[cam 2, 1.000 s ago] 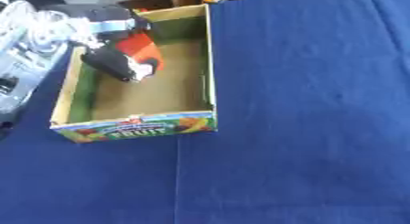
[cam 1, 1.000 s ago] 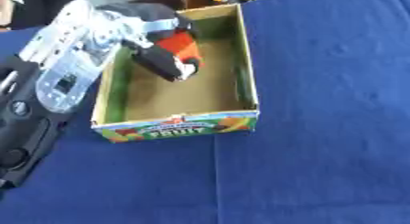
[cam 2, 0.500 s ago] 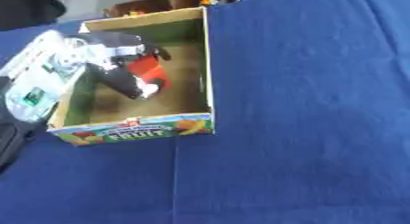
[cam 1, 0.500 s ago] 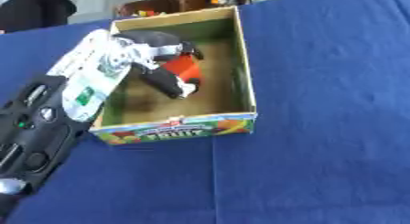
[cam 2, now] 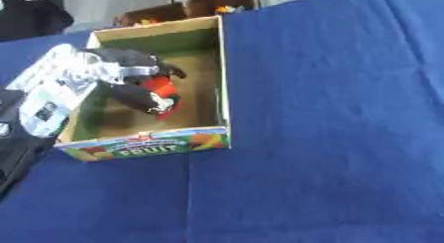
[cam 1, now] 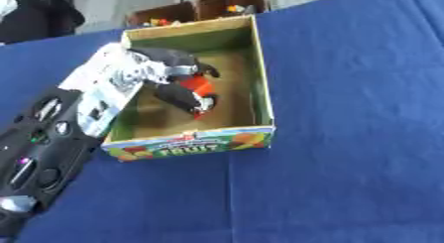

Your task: Pick up objects on the table and place them in the box.

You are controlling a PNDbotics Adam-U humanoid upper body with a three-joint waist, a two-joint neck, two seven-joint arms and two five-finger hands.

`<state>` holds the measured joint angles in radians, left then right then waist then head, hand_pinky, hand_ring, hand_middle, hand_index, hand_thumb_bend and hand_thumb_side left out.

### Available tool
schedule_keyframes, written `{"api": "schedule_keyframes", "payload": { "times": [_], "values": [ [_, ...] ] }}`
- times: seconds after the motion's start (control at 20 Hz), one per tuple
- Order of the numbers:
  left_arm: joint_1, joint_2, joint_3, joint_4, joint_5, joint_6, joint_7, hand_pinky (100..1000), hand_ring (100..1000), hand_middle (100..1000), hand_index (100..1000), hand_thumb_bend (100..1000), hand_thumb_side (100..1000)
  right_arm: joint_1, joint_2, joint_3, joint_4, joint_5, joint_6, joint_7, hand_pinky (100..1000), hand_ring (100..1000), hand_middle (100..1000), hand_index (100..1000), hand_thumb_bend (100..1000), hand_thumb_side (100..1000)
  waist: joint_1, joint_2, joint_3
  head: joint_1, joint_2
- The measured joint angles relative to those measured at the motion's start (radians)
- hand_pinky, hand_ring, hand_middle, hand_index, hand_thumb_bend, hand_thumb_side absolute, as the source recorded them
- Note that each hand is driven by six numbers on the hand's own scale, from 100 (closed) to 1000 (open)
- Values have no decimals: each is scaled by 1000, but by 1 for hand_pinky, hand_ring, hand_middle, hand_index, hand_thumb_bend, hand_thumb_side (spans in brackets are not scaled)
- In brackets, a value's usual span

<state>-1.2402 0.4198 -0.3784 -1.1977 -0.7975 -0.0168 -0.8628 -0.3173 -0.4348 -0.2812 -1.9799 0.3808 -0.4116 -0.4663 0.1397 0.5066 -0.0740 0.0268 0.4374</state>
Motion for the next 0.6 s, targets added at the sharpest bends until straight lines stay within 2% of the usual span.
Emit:
{"api": "schedule_keyframes", "payload": {
  "times": [0.05, 0.15, 0.25, 0.45, 0.6],
  "values": [
    [0, 0, 4, -1, -6, 1, -6, 734, 931, 910, 1000, 100, 1000, 0, 0, 0, 0, 0, 0, 0, 574, 650, 463, 639, 100, 900, 0, -17, 0, 0, 0],
    [0, 0, 14, -13, -16, 4, -11, 837, 1000, 951, 1000, 100, 1000, 0, 0, 1, 0, 0, 0, 0, 574, 651, 463, 639, 100, 900, 0, -49, 0, 0, 0],
    [2, 0, 22, -27, -22, 9, -12, 984, 1000, 986, 1000, 100, 1000, 0, 1, 1, 0, 0, 0, 0, 574, 650, 462, 639, 100, 901, 0, -53, 0, 0, 0],
    [8, 0, 50, -76, -9, 22, 1, 1000, 1000, 995, 1000, 100, 1000, 1, 2, 2, 0, -1, 1, -1, 574, 651, 462, 638, 100, 904, 0, -53, 4, -3, 2],
    [8, 0, 82, -142, 10, 31, 43, 1000, 1000, 968, 1000, 100, 1000, 1, 3, 2, 0, -2, 2, -3, 574, 651, 463, 638, 100, 902, 0, -53, 8, -5, 5]
  ]
}}
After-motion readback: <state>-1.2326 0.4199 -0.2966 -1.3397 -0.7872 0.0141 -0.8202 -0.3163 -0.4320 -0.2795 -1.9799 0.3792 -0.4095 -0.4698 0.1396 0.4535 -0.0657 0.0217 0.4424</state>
